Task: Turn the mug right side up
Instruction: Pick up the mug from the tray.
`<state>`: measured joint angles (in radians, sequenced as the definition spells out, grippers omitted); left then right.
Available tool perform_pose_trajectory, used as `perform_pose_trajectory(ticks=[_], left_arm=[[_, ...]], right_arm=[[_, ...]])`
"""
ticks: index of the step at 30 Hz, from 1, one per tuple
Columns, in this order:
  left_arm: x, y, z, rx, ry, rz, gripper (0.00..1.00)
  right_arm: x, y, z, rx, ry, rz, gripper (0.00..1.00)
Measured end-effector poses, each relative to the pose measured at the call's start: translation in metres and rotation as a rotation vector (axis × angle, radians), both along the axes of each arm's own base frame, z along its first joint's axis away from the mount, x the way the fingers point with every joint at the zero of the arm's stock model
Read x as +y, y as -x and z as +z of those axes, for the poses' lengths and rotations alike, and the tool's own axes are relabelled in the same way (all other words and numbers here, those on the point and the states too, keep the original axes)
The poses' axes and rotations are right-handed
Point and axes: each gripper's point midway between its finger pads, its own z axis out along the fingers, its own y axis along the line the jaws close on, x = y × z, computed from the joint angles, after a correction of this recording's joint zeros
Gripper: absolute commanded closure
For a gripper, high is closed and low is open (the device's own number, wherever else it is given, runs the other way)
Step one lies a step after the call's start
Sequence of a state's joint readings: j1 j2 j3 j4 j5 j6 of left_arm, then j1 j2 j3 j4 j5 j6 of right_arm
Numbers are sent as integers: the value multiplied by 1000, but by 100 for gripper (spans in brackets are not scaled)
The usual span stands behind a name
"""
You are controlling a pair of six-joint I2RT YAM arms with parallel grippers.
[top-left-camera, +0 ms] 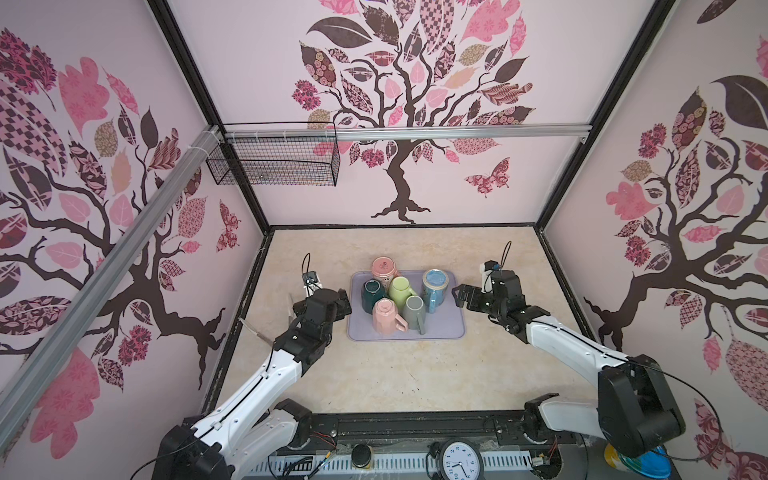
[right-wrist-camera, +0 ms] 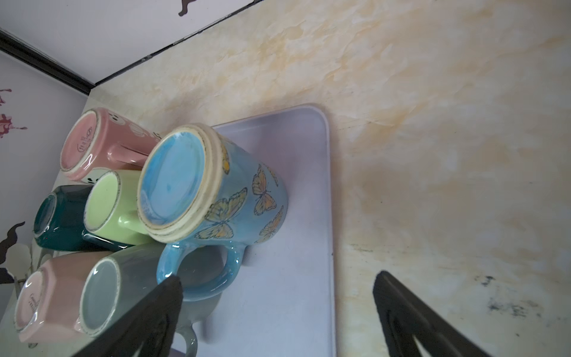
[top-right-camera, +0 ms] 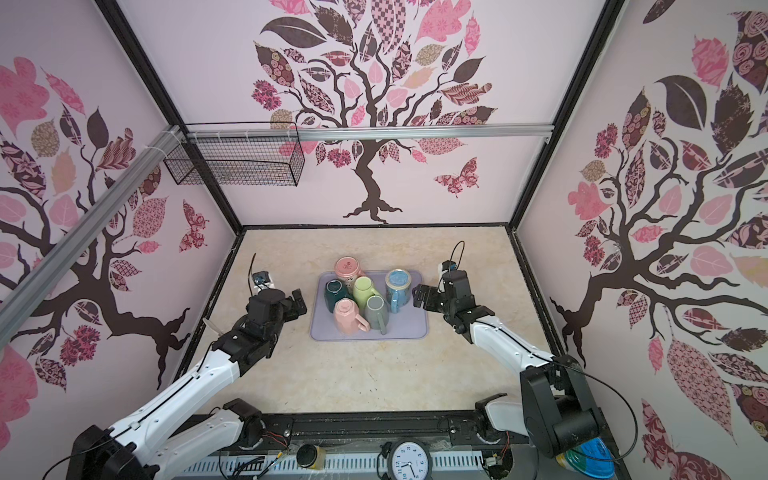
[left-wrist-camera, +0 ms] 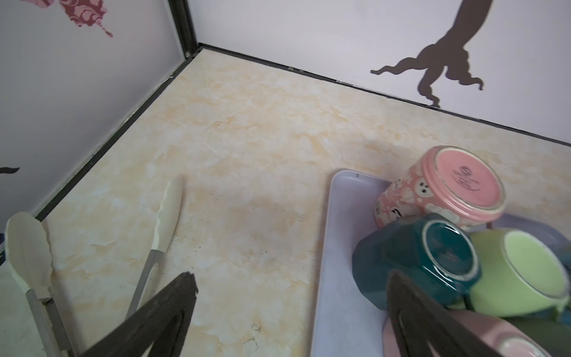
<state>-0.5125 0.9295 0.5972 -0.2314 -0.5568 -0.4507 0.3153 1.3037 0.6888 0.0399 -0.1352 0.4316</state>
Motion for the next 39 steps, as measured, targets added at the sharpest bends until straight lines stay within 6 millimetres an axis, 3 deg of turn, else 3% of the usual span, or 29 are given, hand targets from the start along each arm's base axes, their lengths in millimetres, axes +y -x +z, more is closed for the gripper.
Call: perform_pose_trajectory(ticks=[4,8,17,24,28,35,39], left_arm=[[-15,16,-3,-25,-25,-68,1],[-13,25,-19,-11,-49,-82,1],[-15,24,-20,-19,-39,-88,1],[-18,21,-28,7,-48,-99,1],[-19,21,-32,17,-52,-101,1],[-21,19,-41,47,-70,-103,1],[-21,18,-47,66,-82,-103,1]], right_arm=[[12,-4,9,10,16,25,0],[30,-5,17,9,39,64,3],[65,-2,4,71,151,149,7],[63,-2,-19,133,210,151,15],[67,-6,-23,138,222,156,23],[70,-10,-32,159,276,154,29],[63,-10,-38,167,322,137,40]])
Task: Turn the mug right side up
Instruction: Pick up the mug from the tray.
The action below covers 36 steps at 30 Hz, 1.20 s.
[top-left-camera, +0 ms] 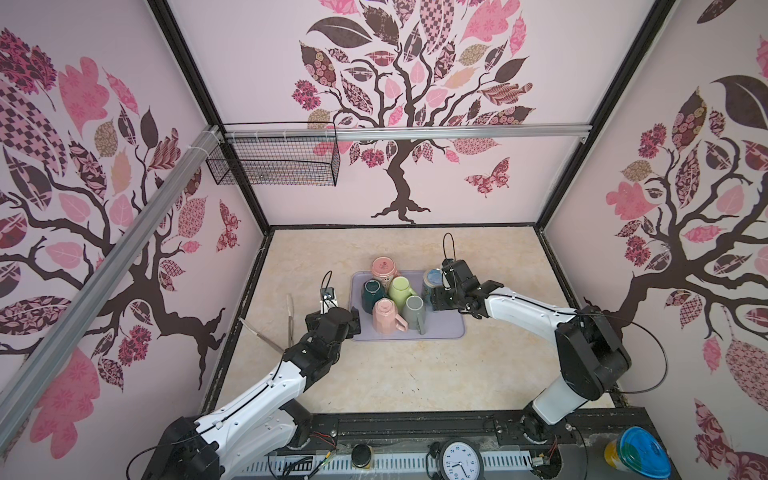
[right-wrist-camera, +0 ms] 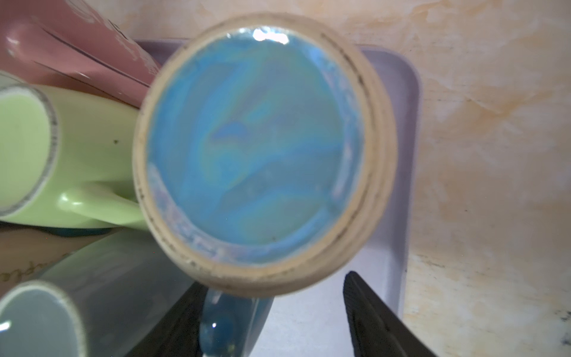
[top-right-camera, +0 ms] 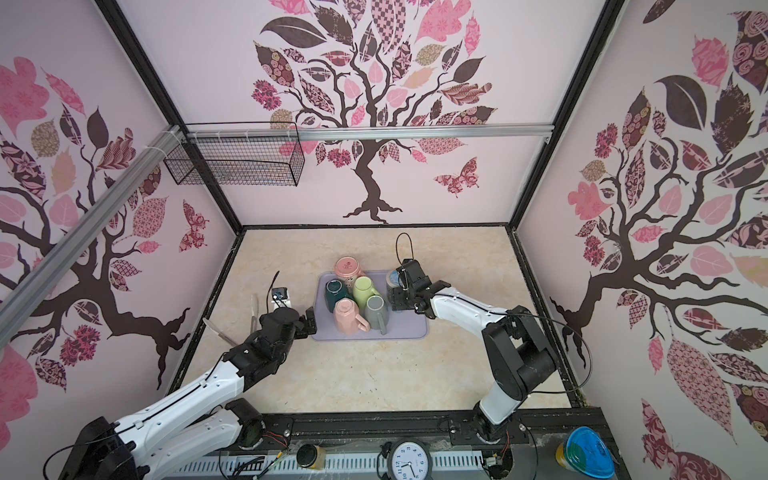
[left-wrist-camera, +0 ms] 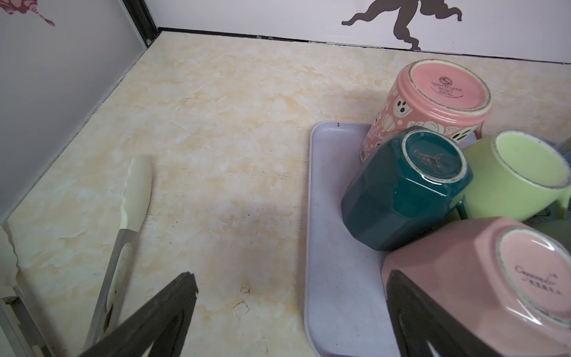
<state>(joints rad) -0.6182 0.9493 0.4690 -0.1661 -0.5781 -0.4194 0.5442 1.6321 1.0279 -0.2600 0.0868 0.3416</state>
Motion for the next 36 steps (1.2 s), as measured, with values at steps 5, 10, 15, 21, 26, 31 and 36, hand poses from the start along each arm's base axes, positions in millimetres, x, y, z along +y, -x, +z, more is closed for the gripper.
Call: perform_pose_trajectory(ticks=[5,10,15,21,26,31,36], left_arm=[[0,0,-4,14,-8,1,1],[0,-1,-9,28,-18,1,1],[0,-1,-12,38,-25,2,1],[-1,-1,-15,44,-29,2,1],[-1,-1,-16,47,-30,2,1],[-1,-1,-16,48,-30,1,1],[-1,-1,-16,49,-27,0,1]], right_arm=[[-7,-1,-3,-6,41,-15,45],[-9,0,-11,10,67,-8,61],[-11,2,-16,25,86,3,64],[-10,-1,-10,21,103,22,66],[-6,-10,1,-1,113,39,70],[-5,-14,2,7,138,51,78],[-4,-17,2,11,146,56,77]])
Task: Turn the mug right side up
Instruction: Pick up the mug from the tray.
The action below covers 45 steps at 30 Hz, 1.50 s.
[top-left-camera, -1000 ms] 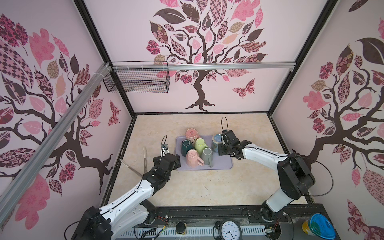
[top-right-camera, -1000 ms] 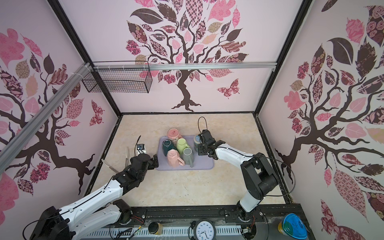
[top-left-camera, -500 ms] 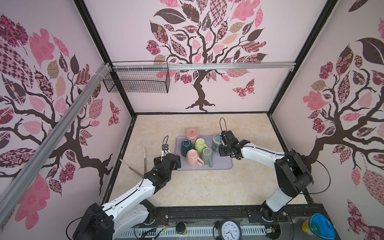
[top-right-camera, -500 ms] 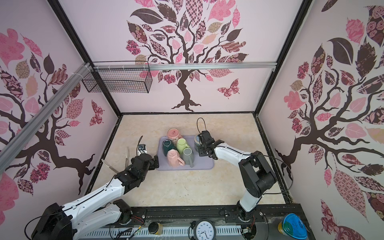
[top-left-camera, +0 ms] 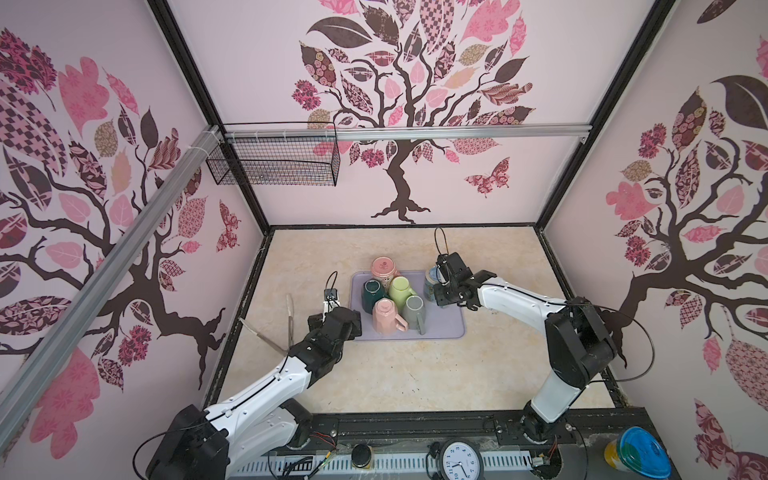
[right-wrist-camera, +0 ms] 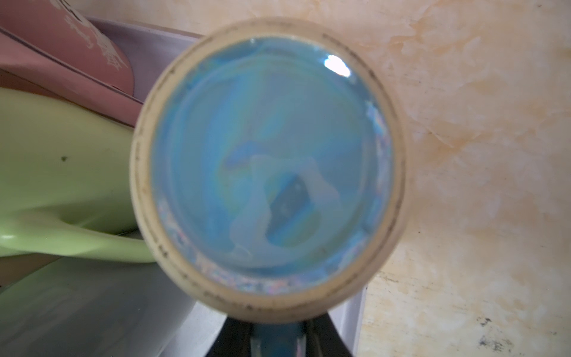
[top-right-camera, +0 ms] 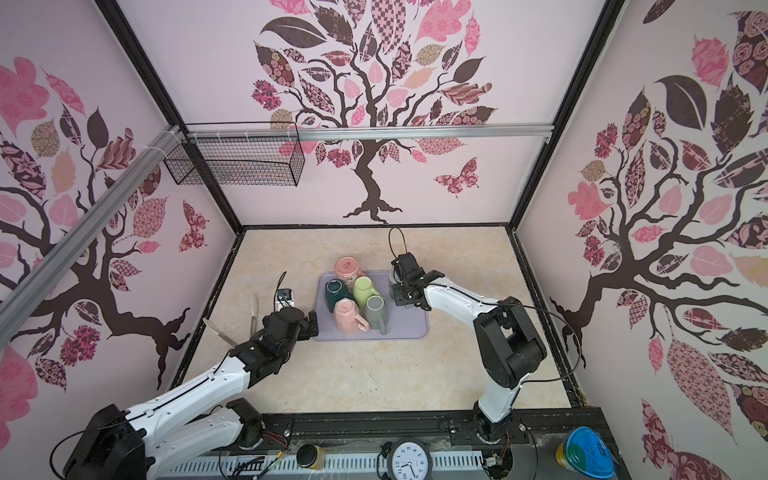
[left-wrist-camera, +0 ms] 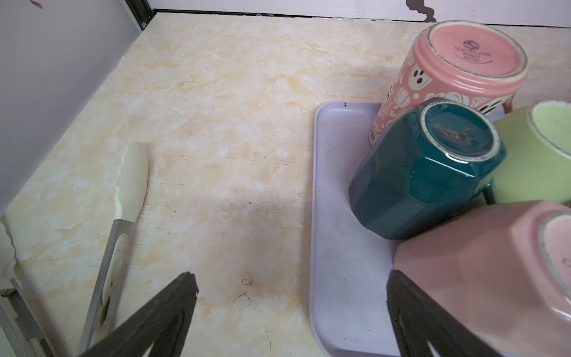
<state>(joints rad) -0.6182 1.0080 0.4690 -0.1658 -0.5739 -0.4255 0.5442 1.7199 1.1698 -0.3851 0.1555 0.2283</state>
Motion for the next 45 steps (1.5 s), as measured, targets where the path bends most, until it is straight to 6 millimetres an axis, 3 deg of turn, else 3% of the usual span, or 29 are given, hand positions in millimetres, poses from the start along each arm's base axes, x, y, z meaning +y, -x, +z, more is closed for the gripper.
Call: perform_pose_trajectory(ticks=[7,11,15,18,22,27,34,45], left_arm=[[-1,0,-3,9,-1,-1,1],[-1,0,-4,11,-1,-1,1],[-2,0,-4,15,2,-6,1],[-2,0,-6,19,2,-8,1],[-3,0,-6,23,7,-10,1],[-5,1,-7,25,12,-16,1],[-7,1,-3,16,28,-27,1],[-13,2,4,0,66,-54,1]], right_arm=[[-2,-2,-3,-1,24,-4,70],[-6,0,-12,23,53,-5,72],[-9,2,-16,32,74,1,84],[-9,1,-15,31,78,2,86],[-8,2,-15,32,74,5,96],[-8,3,-15,25,65,11,99],[-15,27,-12,28,27,28,100],[-15,48,-12,14,-68,30,100]])
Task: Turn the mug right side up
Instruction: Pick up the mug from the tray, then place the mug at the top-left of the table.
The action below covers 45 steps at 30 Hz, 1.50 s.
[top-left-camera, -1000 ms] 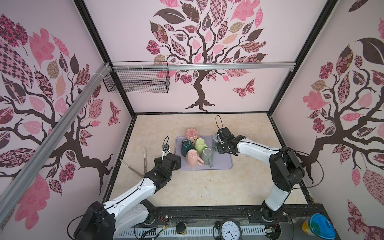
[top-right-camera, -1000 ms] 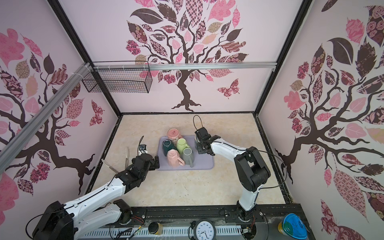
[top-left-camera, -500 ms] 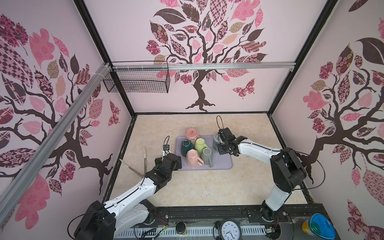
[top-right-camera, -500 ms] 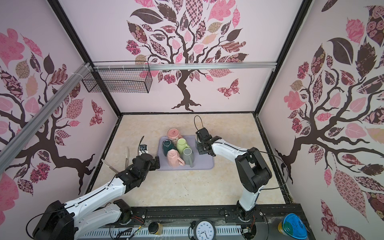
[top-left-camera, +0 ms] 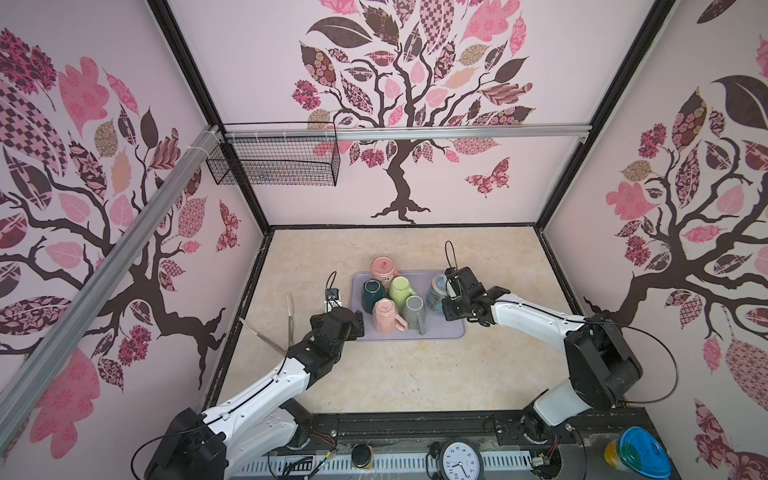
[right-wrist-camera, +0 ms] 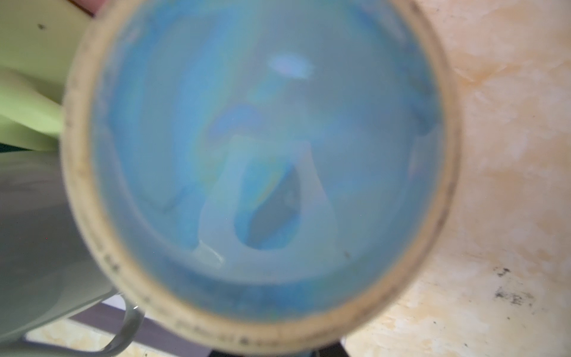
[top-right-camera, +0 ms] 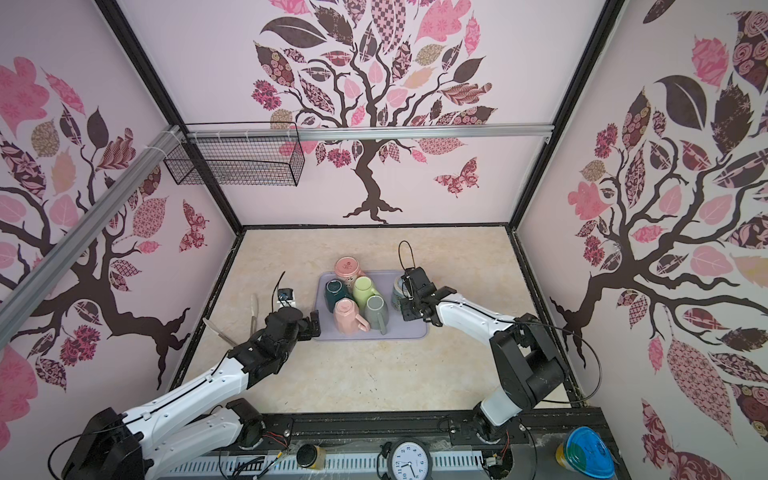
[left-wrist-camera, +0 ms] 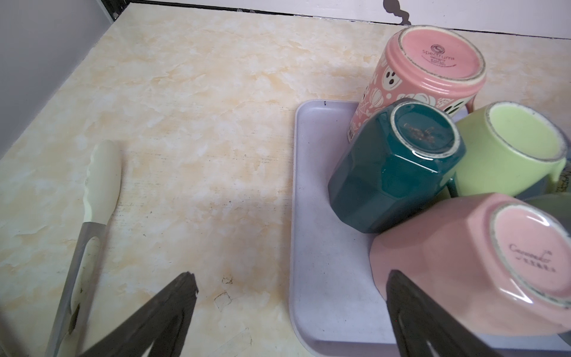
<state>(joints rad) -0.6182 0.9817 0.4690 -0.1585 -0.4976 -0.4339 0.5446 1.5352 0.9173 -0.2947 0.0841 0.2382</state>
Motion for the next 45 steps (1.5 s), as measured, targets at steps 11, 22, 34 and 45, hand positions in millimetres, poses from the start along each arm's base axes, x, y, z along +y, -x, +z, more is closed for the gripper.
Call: perform_pose_trajectory(ticks=[11,22,34,45], left_arm=[[-15,1,13,-12,80,-64,1],[-45,-4,37,-9,186,-161,2],[-89,-8,60,41,327,-298,4],[-141,4,80,72,444,-455,5]], right_arm=[[0,19,10,-34,-136,-9,100],[-7,18,27,-61,-297,-63,100],[2,19,86,-186,-460,-43,100],[15,26,118,-211,-604,-17,100]])
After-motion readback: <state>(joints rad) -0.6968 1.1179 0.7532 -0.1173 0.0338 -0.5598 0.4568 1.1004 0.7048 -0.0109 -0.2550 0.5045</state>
